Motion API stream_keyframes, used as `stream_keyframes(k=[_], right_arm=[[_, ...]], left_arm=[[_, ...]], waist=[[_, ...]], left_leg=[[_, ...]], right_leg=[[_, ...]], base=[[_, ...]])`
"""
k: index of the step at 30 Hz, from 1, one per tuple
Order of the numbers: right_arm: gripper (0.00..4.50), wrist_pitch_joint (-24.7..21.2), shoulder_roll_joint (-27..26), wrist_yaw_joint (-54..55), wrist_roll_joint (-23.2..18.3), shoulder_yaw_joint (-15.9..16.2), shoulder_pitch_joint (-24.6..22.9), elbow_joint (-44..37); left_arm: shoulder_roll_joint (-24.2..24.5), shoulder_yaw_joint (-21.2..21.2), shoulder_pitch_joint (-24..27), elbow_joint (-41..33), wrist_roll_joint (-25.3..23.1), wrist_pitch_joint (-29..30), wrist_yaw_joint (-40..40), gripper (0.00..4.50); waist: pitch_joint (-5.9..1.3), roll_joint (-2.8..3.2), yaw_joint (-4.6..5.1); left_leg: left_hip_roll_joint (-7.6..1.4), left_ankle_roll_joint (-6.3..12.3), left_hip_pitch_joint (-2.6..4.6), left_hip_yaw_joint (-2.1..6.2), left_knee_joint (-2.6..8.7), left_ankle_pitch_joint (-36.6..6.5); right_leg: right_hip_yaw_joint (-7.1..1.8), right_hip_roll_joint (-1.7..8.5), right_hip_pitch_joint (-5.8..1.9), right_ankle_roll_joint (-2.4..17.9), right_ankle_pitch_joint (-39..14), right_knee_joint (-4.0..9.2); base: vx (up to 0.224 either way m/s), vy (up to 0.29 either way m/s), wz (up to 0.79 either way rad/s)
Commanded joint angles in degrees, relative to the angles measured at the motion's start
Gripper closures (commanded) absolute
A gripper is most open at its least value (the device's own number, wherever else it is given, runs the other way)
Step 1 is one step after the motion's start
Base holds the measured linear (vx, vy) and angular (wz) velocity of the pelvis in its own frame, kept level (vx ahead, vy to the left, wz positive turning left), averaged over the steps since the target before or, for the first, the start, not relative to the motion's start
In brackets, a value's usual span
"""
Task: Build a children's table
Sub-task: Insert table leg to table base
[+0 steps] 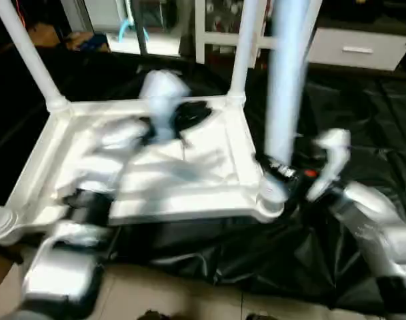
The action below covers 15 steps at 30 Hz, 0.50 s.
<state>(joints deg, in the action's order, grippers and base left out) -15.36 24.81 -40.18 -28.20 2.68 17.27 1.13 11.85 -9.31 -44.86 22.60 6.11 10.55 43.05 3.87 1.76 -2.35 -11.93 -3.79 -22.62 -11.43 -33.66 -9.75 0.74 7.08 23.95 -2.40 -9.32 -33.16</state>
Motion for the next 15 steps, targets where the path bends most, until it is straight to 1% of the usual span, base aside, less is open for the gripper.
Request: stream_keyframes(k=[1,2,3,4,5,6,7,8,9,10,11,12,13,14,15], right_arm=[[2.66,0.9,-0.9,1.0,2.3,0.6,0.7,-0.2],[2.66,0.8,-1.0,1.1,2.3,0.6,0.8,-0.2],[2.66,1.3,-0.9,1.0,3.4,1.4,0.8,-0.1],[2.66,1.3,-0.9,0.9,3.5,1.4,0.8,-0.1],[2.66,1.6,-0.9,0.8,3.9,1.8,0.7,-0.1],[2.66,1.8,-0.9,0.8,4.2,1.9,0.6,-0.1],[2.66,2.0,-0.9,0.8,4.4,1.9,0.5,0.0],[2.66,2.1,-0.9,0.8,4.5,1.8,0.3,0.0],[2.66,2.3,-0.8,0.9,4.6,1.7,0.2,0.1],[2.66,2.4,-0.7,1.4,4.8,1.1,0.0,0.3],[2.66,2.4,-0.7,1.9,4.7,0.6,-0.1,0.5],[2.66,2.1,-1.0,2.3,4.3,-0.5,0.0,0.6],[2.66,1.9,-1.2,2.4,4.3,-0.9,0.0,0.7],[2.66,1.8,-1.4,2.5,4.2,-1.5,0.1,0.7],[2.66,1.7,-1.3,2.5,4.2,-1.7,0.1,0.7]], left_arm=[[-4.2,-3.3,-0.7,-4.5,0.4,4.6,-3.6,3.50],[-4.9,-3.5,-0.9,-4.9,0.7,5.1,-4.1,3.50],[-7.1,-4.3,-1.4,-6.2,1.6,6.1,-4.9,3.50],[-7.2,-4.3,-1.4,-6.3,1.6,6.1,-4.9,3.50],[-8.5,-4.3,-1.8,-7.2,3.0,5.8,-4.9,3.50],[-10.0,-3.7,-2.0,-9.1,6.4,5.5,-3.7,3.50],[-11.1,-2.8,-1.9,-11.3,10.1,6.0,-2.4,3.50],[-11.5,-2.0,-1.9,-12.6,12.1,6.8,-1.9,3.50],[-11.6,-1.5,-1.8,-13.4,13.1,7.5,-1.8,3.50],[-11.1,-0.2,-1.6,-13.2,11.9,8.0,-2.8,3.50],[-10.1,0.1,-1.4,-12.0,9.8,7.7,-3.2,3.50],[-8.2,0.6,-0.9,-9.6,5.9,6.1,-4.5,3.50],[-7.6,0.8,-0.7,-8.9,4.7,5.7,-5.2,3.50],[-6.8,1.4,-0.3,-8.1,3.5,5.1,-6.4,3.50],[-6.4,1.8,-0.1,-7.9,3.4,5.0,-6.7,3.50]], waist=[[-4.70,-1.02,-0.08],[-4.95,-0.92,-0.33],[-4.93,-1.16,-0.21],[-4.89,-1.27,-0.29],[-4.76,-1.25,-0.12],[-4.70,-1.21,0.02],[-4.67,-1.29,0.10],[-4.68,-1.17,0.01],[-4.60,-1.15,0.05],[-4.44,-1.05,0.17],[-4.38,-1.01,0.21],[-4.26,-0.97,0.32],[-4.20,-0.86,0.45],[-4.32,-0.85,0.49],[-4.34,-0.82,0.49]], left_leg=[[-0.20,5.88,1.30,-0.44,2.98,-4.5],[-0.16,6.43,1.31,-0.40,2.73,-3.2],[-0.22,7.21,0.87,-0.36,2.60,-2.2],[0.07,7.62,0.71,-0.36,2.49,-2.0],[0.17,7.91,0.45,-0.31,2.55,-3.0],[0.15,7.90,0.66,-0.37,2.58,-4.6],[0.18,7.72,0.65,-0.41,2.54,-5.4],[0.05,7.44,0.70,-0.39,2.61,-6.1],[-0.03,7.41,0.74,-0.35,2.68,-6.7],[-0.06,7.33,0.81,-0.35,2.76,-7.8],[-0.03,7.20,0.81,-0.31,2.78,-8.2],[0.05,6.94,0.84,-0.27,2.91,-9.4],[0.09,6.70,0.84,-0.22,2.98,-10.1],[0.04,5.92,0.99,-0.17,2.99,-10.4],[0.06,5.37,1.00,-0.15,2.99,-10.3]], right_leg=[[0.01,-0.59,-3.07,15.5,-0.6,1.80],[0.05,-0.70,-2.97,16.2,1.8,1.57],[0.10,-0.66,-3.14,16.9,3.8,1.31],[0.20,-0.77,-3.23,16.9,4.0,1.36],[0.23,-0.60,-3.37,16.6,2.7,1.42],[0.28,-0.61,-3.23,16.3,0.4,1.81],[0.22,-0.57,-3.22,16.3,-0.5,1.78],[0.18,-0.54,-3.16,16.5,-1.5,1.83],[0.26,-0.68,-3.07,16.5,-2.3,1.90],[0.32,-0.83,-2.94,16.2,-3.4,2.16],[0.34,-0.83,-2.95,16.0,-4.1,2.21],[0.40,-0.93,-2.88,15.0,-6.2,2.59],[0.43,-1.02,-2.82,14.4,-7.2,2.69],[0.38,-0.95,-2.83,13.8,-7.7,2.72],[0.35,-0.99,-2.77,13.7,-7.3,2.63]], base=[[0.000,0.000,0.00],[0.000,0.000,0.00],[0.000,0.000,0.00],[0.000,0.000,0.00],[0.000,0.000,0.00],[0.000,0.000,0.00],[0.000,0.000,0.00],[0.000,0.000,0.00],[0.000,0.000,0.00],[0.000,0.000,0.00],[0.000,0.000,0.00],[0.000,0.000,0.00],[0.000,0.000,0.00],[0.000,0.000,0.00],[0.000,0.000,0.00]])
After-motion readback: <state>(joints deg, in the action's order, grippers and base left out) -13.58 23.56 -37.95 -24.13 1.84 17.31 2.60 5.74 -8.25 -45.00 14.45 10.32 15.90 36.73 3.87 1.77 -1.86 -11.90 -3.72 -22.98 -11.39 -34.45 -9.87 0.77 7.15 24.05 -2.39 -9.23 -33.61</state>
